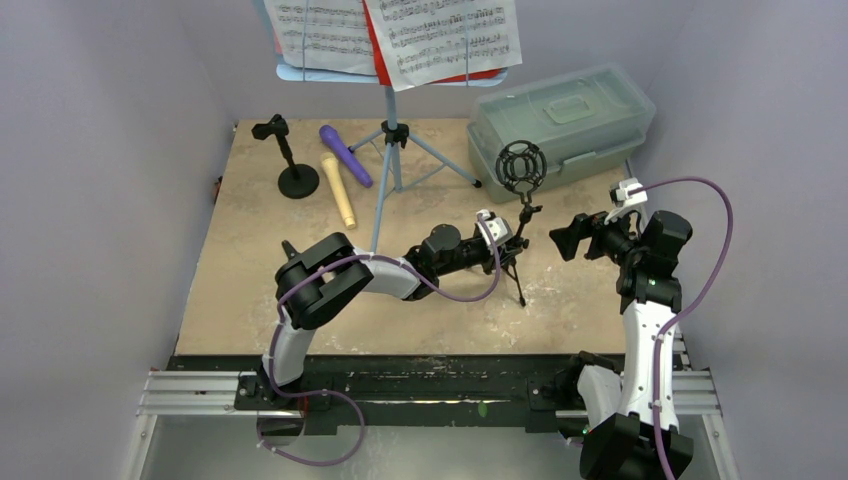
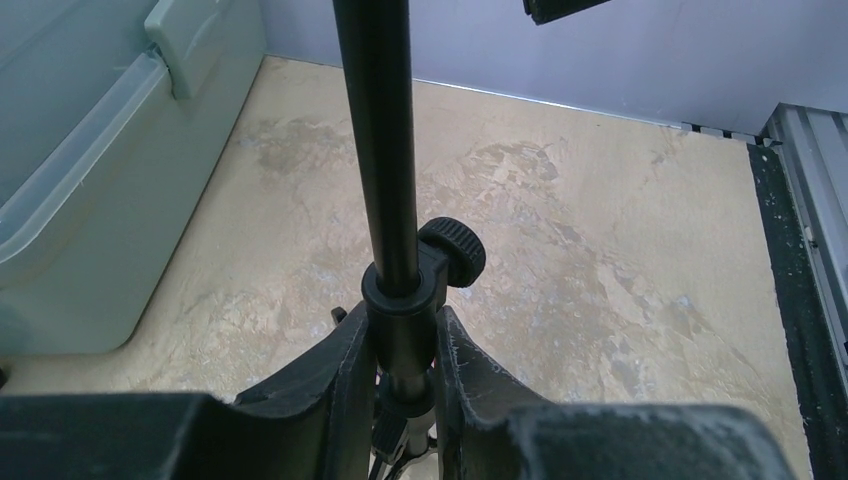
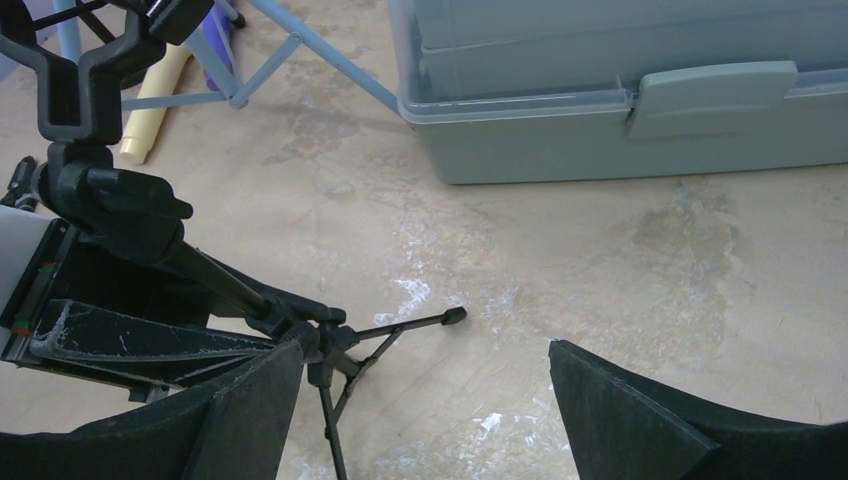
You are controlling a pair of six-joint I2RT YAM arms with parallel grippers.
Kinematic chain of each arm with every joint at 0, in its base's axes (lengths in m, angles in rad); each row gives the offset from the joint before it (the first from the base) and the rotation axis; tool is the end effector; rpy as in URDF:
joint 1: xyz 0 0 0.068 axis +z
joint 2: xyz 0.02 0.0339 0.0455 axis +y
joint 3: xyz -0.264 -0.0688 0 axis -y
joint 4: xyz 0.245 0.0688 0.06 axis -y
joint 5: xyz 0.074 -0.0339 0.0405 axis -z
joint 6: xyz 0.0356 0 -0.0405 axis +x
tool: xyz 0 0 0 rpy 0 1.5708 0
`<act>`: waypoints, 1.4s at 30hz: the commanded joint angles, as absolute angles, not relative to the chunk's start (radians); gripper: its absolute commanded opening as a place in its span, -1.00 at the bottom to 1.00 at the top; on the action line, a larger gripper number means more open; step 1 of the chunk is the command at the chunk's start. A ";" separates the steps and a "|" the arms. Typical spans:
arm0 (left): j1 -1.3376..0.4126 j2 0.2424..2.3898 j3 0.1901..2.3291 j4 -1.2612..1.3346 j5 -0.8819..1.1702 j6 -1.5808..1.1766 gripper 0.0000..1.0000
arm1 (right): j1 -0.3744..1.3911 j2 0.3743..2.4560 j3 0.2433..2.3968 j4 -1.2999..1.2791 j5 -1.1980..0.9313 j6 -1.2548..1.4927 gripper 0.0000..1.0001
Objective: Pack up the instrument practice props
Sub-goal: Pick up the microphone stand at the center of the board.
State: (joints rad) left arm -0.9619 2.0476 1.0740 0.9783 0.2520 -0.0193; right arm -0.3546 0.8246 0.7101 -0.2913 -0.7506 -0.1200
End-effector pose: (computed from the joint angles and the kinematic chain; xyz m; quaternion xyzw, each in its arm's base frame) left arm 0.2427 -0.3636 0.1797 0.3971 0.5831 -0.4095 0.5784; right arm 0.1800 -0.0407 0.2995 -0.1093 0.7952 0.1772 0.5694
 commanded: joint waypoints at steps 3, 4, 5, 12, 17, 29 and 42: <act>-0.956 1.952 1.059 1.006 0.232 -0.047 -1.00 | -0.359 0.825 0.711 -0.267 -0.784 -0.132 0.94; -0.955 1.930 1.051 0.998 0.233 -0.055 -1.00 | -0.359 0.824 0.713 -0.277 -0.799 -0.141 0.95; -0.954 1.909 1.042 0.989 0.233 -0.061 -1.00 | -0.359 0.823 0.715 -0.287 -0.818 -0.158 0.96; -0.911 1.717 0.973 0.899 0.270 -0.152 -1.00 | -0.357 0.814 0.728 -0.349 -1.020 -0.230 0.98; -0.850 1.556 0.926 0.796 0.323 -0.206 -1.00 | -0.353 0.841 0.757 -0.432 -1.177 -0.305 0.98; -0.816 1.368 0.746 0.752 0.397 -0.133 -1.00 | -0.061 0.953 0.923 -0.608 -1.177 -0.389 0.96; -0.814 1.383 0.684 0.882 0.276 -0.270 -1.00 | 0.033 1.106 0.925 -0.427 -1.294 -0.096 0.91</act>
